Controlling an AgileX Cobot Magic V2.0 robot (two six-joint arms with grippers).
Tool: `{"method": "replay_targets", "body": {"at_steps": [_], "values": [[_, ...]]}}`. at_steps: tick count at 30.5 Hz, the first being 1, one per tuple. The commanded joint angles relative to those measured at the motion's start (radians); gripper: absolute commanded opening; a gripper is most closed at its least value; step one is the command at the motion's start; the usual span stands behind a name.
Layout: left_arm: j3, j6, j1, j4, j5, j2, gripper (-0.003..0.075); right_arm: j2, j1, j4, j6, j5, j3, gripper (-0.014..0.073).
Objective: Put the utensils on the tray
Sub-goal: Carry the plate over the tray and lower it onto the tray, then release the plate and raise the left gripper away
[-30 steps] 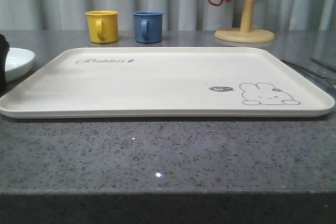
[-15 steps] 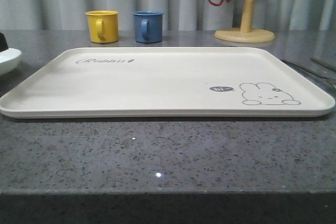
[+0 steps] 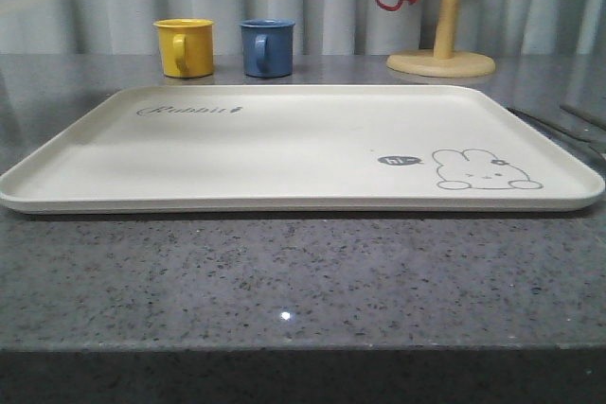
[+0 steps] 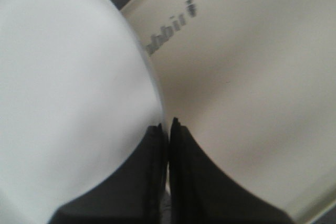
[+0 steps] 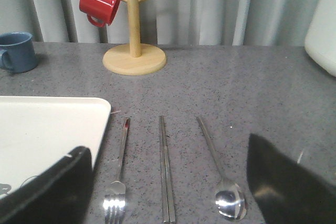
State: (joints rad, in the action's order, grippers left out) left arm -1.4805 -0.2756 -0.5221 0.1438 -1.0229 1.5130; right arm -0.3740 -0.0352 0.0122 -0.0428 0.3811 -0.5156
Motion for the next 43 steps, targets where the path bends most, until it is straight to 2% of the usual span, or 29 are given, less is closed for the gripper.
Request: {"method": "replay_targets", "body": {"at_steps": [1,9,13,19,21,26,30,32,36,43], "values": [[-0.035,0.01,-0.101,0.003,0.033,-0.021,-0.0018,-0.014,-0.005,-0.003,0.004,-0.075,-0.036,0.0621],[-0.035,0.01,-0.231,0.001,0.033,0.068,-0.0018,-0.014,-0.005,-0.003,0.004,-0.075,-0.036,0.0621],[-0.035,0.01,-0.242,-0.058,0.007,0.135,-0.0018,-0.014,-0.005,-0.003,0.004,-0.075,-0.036,0.0621],[-0.035,0.01,-0.242,-0.063,-0.02,0.203,-0.0003,-0.014,-0.005,-0.003,0.004,-0.075,-0.036,0.0621],[-0.035,0.01,-0.242,-0.063,-0.03,0.214,0.005,-0.014,-0.005,-0.003,0.004,-0.075,-0.036,0.0621],[-0.044,0.022,-0.242,-0.063,-0.037,0.21,0.0346,-0.014,-0.005,-0.003,0.004,-0.075,-0.036,0.0621],[-0.068,0.024,-0.242,-0.063,-0.034,0.187,0.0457,-0.014,-0.005,-0.003,0.004,-0.075,-0.036,0.0621],[-0.082,0.026,-0.242,-0.063,-0.031,0.163,0.0448,-0.014,-0.005,-0.003,0.004,-0.075,-0.036,0.0621],[-0.091,0.037,-0.224,-0.063,-0.024,0.113,0.0382,-0.014,-0.005,-0.003,0.004,-0.075,-0.036,0.0621],[-0.091,0.056,-0.115,-0.063,-0.066,0.0,0.0059,-0.014,-0.005,-0.003,0.004,-0.075,-0.036,0.0621]]}}
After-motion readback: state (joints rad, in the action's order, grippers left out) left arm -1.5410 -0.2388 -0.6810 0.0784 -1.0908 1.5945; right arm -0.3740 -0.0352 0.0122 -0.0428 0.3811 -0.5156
